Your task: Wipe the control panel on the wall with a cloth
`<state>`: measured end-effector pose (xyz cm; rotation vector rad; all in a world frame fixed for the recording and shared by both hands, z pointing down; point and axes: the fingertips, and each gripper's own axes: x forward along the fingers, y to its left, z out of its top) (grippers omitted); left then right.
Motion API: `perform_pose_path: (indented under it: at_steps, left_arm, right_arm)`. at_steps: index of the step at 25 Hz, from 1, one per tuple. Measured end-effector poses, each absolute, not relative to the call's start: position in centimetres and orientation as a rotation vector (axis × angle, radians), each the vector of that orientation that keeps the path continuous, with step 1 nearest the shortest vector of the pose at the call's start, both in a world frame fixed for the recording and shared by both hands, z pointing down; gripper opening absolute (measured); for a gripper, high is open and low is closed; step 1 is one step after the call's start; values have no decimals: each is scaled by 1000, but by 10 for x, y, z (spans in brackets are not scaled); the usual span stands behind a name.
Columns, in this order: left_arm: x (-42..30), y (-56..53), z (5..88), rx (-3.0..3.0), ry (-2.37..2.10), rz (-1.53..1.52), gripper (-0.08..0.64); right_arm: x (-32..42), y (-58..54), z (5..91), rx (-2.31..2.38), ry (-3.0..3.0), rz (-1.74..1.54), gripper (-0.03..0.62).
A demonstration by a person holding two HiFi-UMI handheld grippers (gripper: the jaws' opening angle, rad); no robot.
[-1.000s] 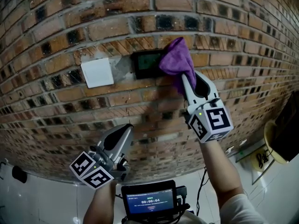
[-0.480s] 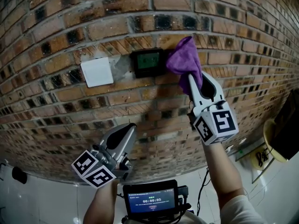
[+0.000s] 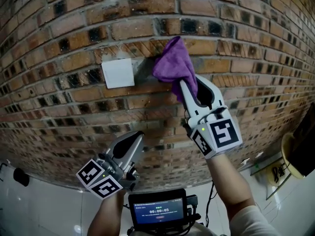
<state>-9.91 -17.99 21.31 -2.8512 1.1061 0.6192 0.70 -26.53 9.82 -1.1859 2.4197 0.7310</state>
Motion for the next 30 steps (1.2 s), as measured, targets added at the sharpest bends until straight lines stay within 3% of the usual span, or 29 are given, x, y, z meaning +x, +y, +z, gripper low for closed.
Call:
perform_pose_path:
  at_steps: [15,30]
  left_arm:
    - [-139,-166,217,-2795,1222,631,-12]
    - [-121,-170,222,-2832,1175,614,-12]
  right_arm:
    - [-122,-257,118,-917,2619,788,104]
    - [-78,-283,121,-1060,2572,730,104]
